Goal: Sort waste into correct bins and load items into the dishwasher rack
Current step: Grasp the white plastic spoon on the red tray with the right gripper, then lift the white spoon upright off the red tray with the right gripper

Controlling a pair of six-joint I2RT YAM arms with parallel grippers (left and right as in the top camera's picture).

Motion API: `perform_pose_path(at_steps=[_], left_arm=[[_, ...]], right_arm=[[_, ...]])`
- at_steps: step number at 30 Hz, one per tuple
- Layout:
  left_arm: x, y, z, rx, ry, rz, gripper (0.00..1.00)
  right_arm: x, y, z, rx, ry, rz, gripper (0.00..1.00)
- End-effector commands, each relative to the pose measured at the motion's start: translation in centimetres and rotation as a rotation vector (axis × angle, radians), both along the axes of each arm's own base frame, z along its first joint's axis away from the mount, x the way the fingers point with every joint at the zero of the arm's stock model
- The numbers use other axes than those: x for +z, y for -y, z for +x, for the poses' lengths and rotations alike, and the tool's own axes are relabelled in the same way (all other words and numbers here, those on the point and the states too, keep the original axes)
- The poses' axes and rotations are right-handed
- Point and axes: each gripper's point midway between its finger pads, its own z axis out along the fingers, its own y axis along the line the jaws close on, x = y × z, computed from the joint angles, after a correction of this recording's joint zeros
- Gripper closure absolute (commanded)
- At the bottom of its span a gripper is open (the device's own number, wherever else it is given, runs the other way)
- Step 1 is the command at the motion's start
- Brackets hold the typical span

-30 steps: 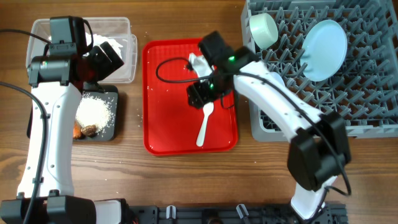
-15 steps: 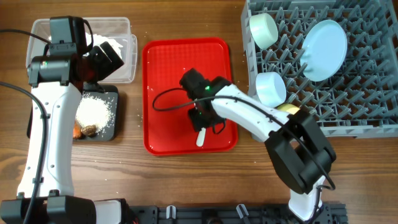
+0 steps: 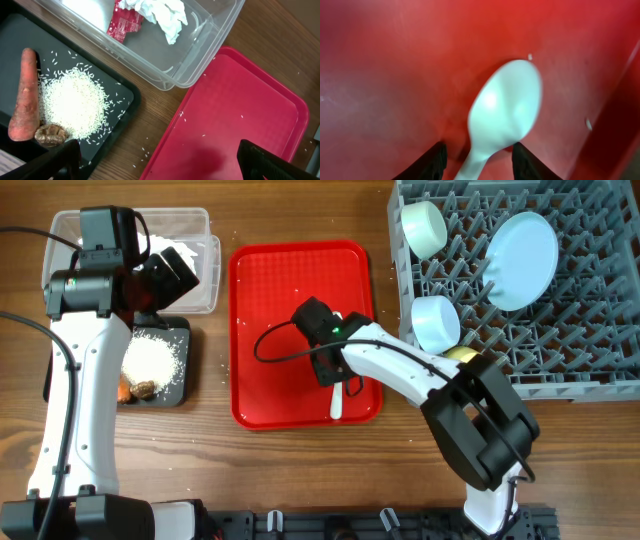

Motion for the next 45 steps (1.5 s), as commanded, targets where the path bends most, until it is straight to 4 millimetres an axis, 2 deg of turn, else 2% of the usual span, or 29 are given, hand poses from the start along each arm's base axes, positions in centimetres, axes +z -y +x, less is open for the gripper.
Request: perform_pose_path(at_steps=[1, 7, 19, 22, 25, 30, 39, 42, 45], left_arm=[[0.3, -0.3, 0.2, 0.005, 0.008, -0.002, 0.0], [0.3, -0.3, 0.2, 0.005, 0.008, -0.002, 0.0], [0.3, -0.3, 0.2, 0.005, 0.009, -0.002, 0.0], [0.3, -0.3, 0.2, 0.005, 0.008, -0.002, 0.0], [0.3, -0.3, 0.2, 0.005, 0.008, -0.002, 0.0], [0.3, -0.3, 0.2, 0.005, 0.008, -0.002, 0.0], [0.3, -0.2, 0.2, 0.005, 0.008, -0.002, 0.0], [0.3, -0.3, 0.2, 0.005, 0.008, -0.002, 0.0], [0.3, -0.3, 0.2, 0.005, 0.008, -0.002, 0.0]], right_arm=[[-3.2, 1.5, 0.0, -0.044, -0.052, -0.053, 0.57], [-4.0, 2.3, 0.3, -0.095, -0.113, -0.001, 0.65], [-3.9, 0.9, -0.1, -0.046, -0.178, 0.113, 0.9], [-3.7, 0.9, 0.4, -0.018, -0.158, 0.11, 0.96], [-3.2, 1.3, 1.5, -0.014, -0.119, 0.083, 0.96], [-1.0, 1.4, 2.7, -0.009, -0.07, 0.061, 0.96], [5.4, 0.9, 3.8, 0.007, 0.045, 0.128, 0.96], [6.7, 0.8, 3.9, 0.011, 0.069, 0.144, 0.96], [7.0, 0.9, 4.0, 0.013, 0.08, 0.14, 0.95]])
